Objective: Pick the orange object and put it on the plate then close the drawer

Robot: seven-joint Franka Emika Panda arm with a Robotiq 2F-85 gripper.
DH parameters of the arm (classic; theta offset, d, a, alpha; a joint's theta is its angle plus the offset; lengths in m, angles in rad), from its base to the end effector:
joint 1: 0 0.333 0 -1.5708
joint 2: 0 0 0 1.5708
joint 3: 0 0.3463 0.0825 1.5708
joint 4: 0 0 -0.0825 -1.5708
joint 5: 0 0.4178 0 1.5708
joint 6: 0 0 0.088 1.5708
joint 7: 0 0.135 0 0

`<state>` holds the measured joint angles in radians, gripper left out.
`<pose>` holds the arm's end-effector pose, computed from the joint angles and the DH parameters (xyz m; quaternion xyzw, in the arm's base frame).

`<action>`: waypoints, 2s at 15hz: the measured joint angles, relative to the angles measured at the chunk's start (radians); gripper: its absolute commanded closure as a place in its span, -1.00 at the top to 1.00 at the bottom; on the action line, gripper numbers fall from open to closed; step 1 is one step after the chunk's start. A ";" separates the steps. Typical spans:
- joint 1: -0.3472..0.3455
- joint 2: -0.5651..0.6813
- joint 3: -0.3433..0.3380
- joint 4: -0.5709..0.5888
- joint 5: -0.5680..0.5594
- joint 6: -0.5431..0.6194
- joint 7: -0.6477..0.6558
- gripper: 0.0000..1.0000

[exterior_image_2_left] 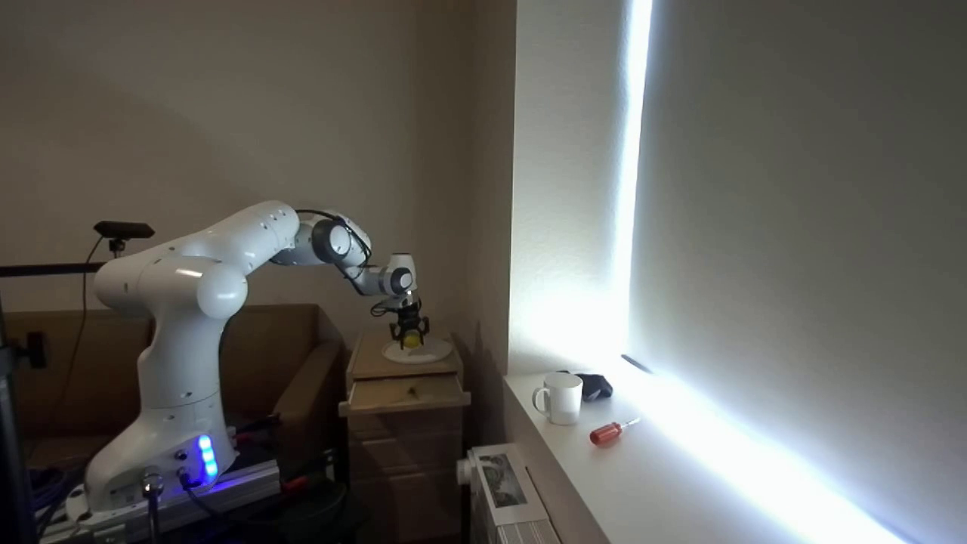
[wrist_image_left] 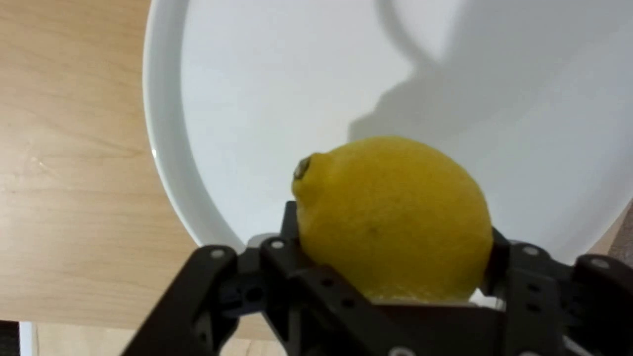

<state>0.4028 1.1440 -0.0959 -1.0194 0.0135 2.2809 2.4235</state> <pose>0.7971 0.2830 0.1148 -0.5120 0.8560 -0.0481 0.0520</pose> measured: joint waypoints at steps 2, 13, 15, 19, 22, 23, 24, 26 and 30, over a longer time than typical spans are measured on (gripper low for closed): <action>-0.003 0.020 0.000 0.034 0.000 -0.006 0.042 1.00; -0.005 0.025 -0.011 0.119 -0.035 -0.134 0.034 1.00; -0.006 -0.044 -0.018 0.084 -0.064 -0.167 -0.036 1.00; -0.013 -0.221 -0.022 -0.067 -0.096 -0.170 -0.165 1.00; -0.022 -0.329 -0.038 -0.199 -0.125 -0.166 -0.225 1.00; -0.030 -0.357 -0.041 -0.244 -0.142 -0.165 -0.236 1.00; -0.039 -0.382 -0.042 -0.286 -0.167 -0.165 -0.247 1.00; -0.062 -0.430 -0.045 -0.376 -0.220 -0.138 -0.276 1.00; -0.069 -0.431 -0.038 -0.380 -0.226 -0.132 -0.275 1.00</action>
<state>0.3342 0.7130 -0.1343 -1.3998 -0.2124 2.1491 2.1482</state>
